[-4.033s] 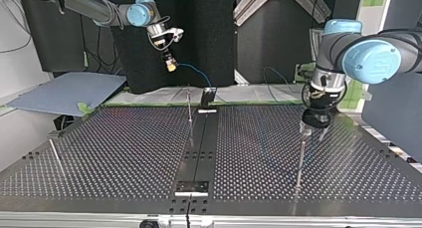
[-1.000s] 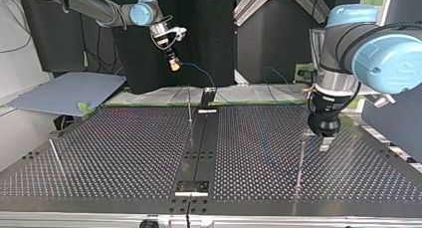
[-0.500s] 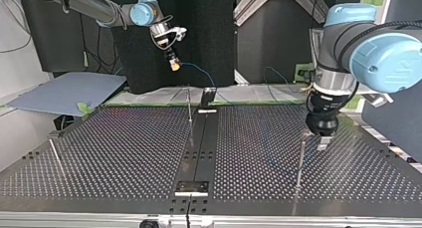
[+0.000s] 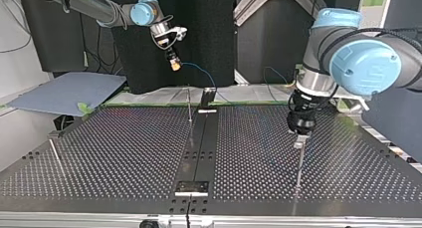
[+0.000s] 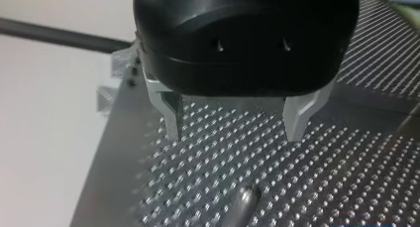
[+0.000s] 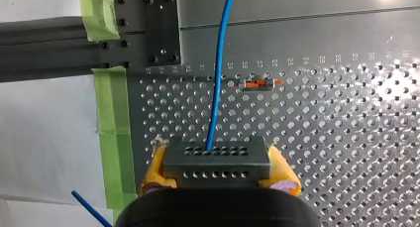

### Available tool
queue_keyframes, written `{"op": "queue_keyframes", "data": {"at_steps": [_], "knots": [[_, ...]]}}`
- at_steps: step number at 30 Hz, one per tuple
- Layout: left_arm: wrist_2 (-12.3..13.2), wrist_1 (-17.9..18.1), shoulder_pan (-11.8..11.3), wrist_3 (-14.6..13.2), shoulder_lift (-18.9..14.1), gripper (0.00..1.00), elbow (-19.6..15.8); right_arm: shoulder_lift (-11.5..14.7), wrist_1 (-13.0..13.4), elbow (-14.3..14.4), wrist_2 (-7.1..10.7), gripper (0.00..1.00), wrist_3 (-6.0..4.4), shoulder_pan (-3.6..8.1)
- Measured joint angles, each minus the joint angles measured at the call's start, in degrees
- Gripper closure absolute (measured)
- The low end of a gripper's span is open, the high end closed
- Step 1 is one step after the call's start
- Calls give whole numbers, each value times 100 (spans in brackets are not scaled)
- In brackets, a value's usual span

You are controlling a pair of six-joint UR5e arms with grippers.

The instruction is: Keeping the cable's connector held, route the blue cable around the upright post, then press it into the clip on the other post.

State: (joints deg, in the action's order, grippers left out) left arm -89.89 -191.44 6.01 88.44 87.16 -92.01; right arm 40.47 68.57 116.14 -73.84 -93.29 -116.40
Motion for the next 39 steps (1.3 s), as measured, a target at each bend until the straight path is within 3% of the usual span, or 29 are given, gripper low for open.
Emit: {"op": "queue_keyframes", "data": {"at_steps": [8, 16, 27, 39], "knots": [[-8, 379, 262, -212, 185, 0, 0, -3, 26, -4, 0, 100, -1, -25], [-186, 543, 644, -280, 461, 0, 24, -4, 33, -7, 0, 100, 1, -35], [-770, 866, 1223, -844, 1049, 0, 253, -4, 34, -7, 0, 100, 2, -49], [-1508, 991, 1209, -1495, 1651, 0, 263, -5, 43, -7, 0, 100, 2, -53]]}}
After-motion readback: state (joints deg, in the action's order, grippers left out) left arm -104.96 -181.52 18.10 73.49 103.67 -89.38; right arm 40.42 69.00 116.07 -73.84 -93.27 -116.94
